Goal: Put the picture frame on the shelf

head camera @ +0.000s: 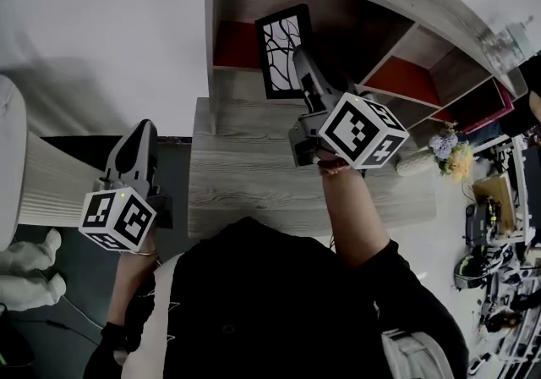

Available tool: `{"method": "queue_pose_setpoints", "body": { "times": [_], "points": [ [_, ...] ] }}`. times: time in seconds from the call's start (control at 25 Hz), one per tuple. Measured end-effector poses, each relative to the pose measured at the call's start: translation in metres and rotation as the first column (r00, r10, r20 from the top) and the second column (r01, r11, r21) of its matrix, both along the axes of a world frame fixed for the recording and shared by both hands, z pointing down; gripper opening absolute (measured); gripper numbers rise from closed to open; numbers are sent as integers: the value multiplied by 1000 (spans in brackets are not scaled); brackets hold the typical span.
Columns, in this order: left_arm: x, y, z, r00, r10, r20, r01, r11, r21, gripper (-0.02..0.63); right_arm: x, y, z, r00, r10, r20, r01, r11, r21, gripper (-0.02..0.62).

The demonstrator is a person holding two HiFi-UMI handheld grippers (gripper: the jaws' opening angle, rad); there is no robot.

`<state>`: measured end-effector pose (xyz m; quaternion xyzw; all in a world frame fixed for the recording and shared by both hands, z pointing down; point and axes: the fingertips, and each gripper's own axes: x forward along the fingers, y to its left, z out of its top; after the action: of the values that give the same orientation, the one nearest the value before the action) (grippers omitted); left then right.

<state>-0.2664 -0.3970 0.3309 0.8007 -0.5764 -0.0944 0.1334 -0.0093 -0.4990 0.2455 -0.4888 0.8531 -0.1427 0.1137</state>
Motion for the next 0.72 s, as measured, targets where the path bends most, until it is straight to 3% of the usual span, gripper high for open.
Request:
{"method": "queue_pose_setpoints", "body": {
  "times": [0.4,0.72],
  "points": [
    [-18,0,1,1000,-2,-18,2,1000,2,12,-17,-5,-5,998,30,-61,-28,999,26,74],
    [-24,7,2,1000,-19,-21,19,1000,-2,12,-8,-9,-4,993,85,-87,-84,996,16,77]
  ]
}}
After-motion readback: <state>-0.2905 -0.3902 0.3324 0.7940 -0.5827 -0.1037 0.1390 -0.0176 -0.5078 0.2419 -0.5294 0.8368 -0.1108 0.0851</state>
